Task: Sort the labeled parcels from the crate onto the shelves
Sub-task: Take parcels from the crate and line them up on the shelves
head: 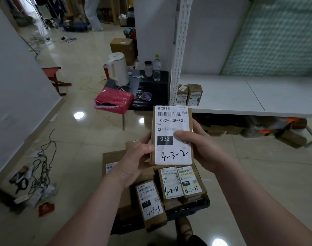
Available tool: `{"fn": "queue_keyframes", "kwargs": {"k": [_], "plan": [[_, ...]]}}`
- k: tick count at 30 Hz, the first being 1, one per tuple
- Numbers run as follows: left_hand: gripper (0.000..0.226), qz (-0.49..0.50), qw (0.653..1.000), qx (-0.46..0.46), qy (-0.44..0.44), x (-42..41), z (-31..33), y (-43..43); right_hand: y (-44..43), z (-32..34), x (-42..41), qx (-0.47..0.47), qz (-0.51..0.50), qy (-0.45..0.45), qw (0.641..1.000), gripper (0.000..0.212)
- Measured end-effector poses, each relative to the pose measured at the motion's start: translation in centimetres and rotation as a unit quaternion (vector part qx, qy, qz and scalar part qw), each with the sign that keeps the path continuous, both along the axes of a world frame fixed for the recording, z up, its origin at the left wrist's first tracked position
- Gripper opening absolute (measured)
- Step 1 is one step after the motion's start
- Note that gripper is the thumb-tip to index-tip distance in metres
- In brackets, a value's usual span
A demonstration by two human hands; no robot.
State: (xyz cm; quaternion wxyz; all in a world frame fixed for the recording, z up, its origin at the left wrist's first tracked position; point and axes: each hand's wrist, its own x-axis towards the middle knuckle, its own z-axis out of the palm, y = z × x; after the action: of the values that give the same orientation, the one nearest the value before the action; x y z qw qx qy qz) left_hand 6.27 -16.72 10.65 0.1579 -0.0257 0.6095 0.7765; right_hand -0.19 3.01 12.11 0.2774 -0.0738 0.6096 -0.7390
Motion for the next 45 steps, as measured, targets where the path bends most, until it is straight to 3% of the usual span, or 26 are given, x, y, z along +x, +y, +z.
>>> {"fn": "queue_keyframes", "kwargs": {"k": [3, 8, 22, 27, 32, 40, 45], "plan": [[0.073, 0.022, 0.999, -0.024, -0.016, 0.0, 0.0, -0.1, -0.3, -0.2, 0.2, 0.001, 0.002, 0.004, 1.000, 0.080], [0.067, 0.086, 0.993, -0.064, -0.041, -0.4, 0.0, 0.2, -0.5, -0.3, 0.3, 0.004, -0.017, 0.004, 1.000, 0.087], [0.068, 0.092, 0.990, -0.099, -0.048, -3.2, 0.2, 4.2, 4.0, -0.5, -2.1, 0.020, -0.007, -0.005, 1.000, 0.083], [0.074, 0.042, 0.990, -0.101, -0.084, -5.3, -0.1, 10.3, 10.6, -0.8, -3.0, 0.071, -0.013, 0.000, 0.997, 0.083], [0.065, -0.003, 0.993, -0.085, -0.082, -8.0, -0.4, 20.1, 20.6, -0.8, -4.1, 0.110, -0.037, -0.003, 0.993, 0.081], [0.060, 0.029, 0.995, -0.080, -0.059, -10.1, -1.8, 32.1, 32.3, -1.3, -7.0, 0.146, -0.016, -0.033, 0.989, 0.094], [0.065, 0.069, 0.994, -0.062, -0.064, -10.7, -1.7, 35.1, 35.6, -2.3, -8.1, 0.161, 0.043, -0.053, 0.985, 0.084]]}}
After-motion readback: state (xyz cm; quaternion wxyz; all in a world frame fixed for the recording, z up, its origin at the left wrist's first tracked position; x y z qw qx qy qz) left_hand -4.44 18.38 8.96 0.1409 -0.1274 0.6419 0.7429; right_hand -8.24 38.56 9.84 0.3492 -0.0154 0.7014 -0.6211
